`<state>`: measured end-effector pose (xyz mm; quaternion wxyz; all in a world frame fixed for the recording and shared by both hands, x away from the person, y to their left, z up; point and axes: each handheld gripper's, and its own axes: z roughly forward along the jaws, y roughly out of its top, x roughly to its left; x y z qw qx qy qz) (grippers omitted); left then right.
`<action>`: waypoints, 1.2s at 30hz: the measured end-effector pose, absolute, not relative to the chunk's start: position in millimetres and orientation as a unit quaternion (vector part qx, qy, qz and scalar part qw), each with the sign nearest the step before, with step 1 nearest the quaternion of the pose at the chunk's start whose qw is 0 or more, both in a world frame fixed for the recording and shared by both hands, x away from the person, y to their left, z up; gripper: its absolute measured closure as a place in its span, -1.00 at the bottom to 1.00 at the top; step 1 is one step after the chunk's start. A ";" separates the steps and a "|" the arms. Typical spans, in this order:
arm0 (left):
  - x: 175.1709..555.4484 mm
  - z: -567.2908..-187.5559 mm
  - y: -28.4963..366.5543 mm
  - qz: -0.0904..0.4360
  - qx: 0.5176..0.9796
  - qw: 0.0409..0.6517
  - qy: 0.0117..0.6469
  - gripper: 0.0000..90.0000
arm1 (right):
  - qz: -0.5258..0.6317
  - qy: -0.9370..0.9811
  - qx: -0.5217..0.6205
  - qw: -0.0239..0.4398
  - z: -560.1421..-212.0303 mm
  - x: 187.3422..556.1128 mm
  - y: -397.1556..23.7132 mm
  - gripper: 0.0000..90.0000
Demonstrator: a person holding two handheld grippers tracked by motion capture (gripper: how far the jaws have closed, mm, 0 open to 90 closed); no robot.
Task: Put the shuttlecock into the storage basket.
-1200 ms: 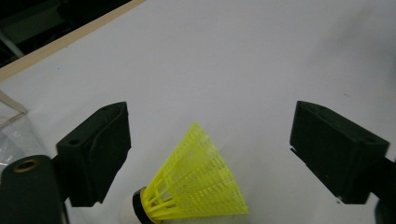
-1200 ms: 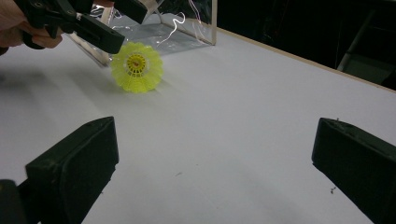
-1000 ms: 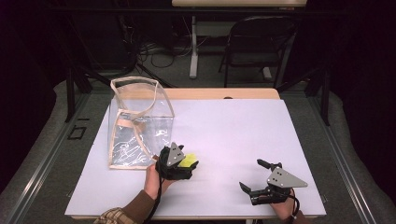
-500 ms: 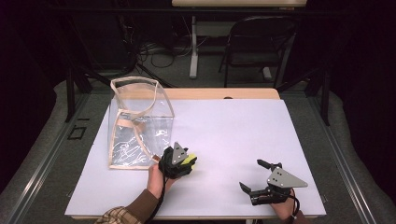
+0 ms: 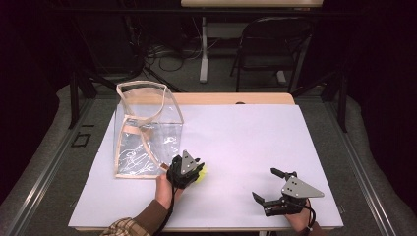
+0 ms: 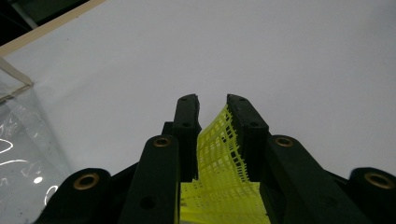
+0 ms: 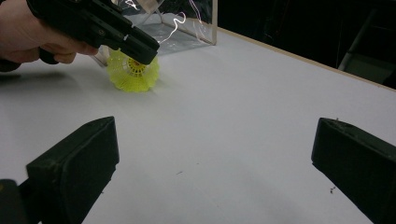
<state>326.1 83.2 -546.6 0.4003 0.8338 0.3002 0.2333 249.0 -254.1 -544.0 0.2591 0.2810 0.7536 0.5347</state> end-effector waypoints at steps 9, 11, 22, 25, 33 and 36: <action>322.6 -544.5 83.6 0.250 0.832 0.402 0.288 0.90 | 0.535 0.754 0.281 0.259 -544.1 249.1 -254.1 -0.99; 322.2 -543.6 84.5 0.252 0.831 0.406 0.287 0.97 | 0.535 0.754 0.280 0.259 -544.0 249.1 -254.0 -0.99; 321.2 -533.8 89.6 0.250 0.829 0.416 0.277 1.00 | 0.535 0.753 0.281 0.260 -544.1 249.0 -254.0 -0.99; 321.6 -530.7 91.7 0.242 0.827 0.425 0.278 1.00 | 0.534 0.754 0.280 0.260 -543.8 248.9 -254.3 -0.99; 324.1 -520.8 96.2 0.218 0.818 0.450 0.285 1.00 | 0.536 0.753 0.281 0.260 -544.1 249.0 -254.0 -0.99; 327.5 -515.6 99.5 0.207 0.814 0.459 0.290 1.00 | 0.534 0.754 0.281 0.260 -544.2 249.4 -254.1 -0.99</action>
